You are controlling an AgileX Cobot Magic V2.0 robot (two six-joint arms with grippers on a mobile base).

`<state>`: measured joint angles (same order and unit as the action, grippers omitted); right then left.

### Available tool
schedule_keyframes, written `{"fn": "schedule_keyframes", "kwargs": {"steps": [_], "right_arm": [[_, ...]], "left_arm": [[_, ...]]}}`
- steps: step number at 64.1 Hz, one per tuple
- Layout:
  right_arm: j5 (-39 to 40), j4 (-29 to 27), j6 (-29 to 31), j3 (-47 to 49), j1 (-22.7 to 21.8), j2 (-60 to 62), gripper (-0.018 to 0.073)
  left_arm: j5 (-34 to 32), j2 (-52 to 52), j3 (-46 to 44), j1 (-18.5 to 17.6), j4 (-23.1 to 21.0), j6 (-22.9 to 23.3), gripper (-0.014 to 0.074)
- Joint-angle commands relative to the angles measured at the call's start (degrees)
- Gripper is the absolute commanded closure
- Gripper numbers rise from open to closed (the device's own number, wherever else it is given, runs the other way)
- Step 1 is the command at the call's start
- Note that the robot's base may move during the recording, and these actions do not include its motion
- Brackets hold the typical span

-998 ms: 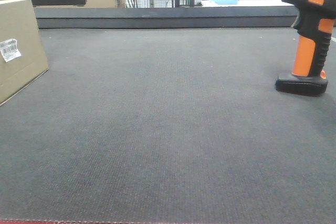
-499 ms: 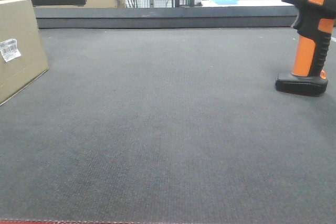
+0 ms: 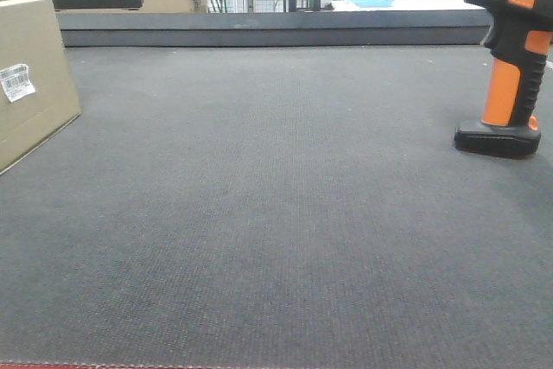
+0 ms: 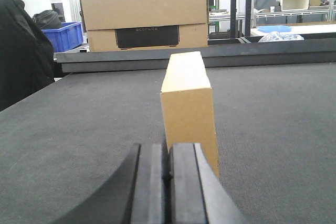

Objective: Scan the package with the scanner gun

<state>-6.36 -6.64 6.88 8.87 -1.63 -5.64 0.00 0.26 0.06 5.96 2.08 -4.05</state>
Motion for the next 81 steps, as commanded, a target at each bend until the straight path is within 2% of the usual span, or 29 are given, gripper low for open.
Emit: {"fn": "schedule_keyframes", "kwargs": {"steps": [1,10,13,27,81], "right_arm": [[1.69,0.56,-0.03,-4.18,0.12,3.95,0.0713],[6.36,0.56,-0.33,-8.87,0.12,5.64,0.0713],[3.3,0.56,-0.33,-8.87,0.12,5.64,0.0713],[1.53,0.35,-0.33,-8.87,0.12,5.64,0.0713],[1.63,0.35,-0.33,-8.87,0.12,5.64,0.0713]], "left_arm": [[-0.93,-0.26,-0.06,0.15,-0.28,0.01,0.0707],[-0.93,-0.26,-0.06,0.15,-0.28,0.01,0.0707],[-1.03,-0.26,-0.06,0.15,-0.28,0.01,0.0707],[-1.03,-0.26,-0.06,0.15,-0.28,0.01,0.0707],[-1.03,-0.26,-0.06,0.15,-0.28,0.01,0.0707]]}}
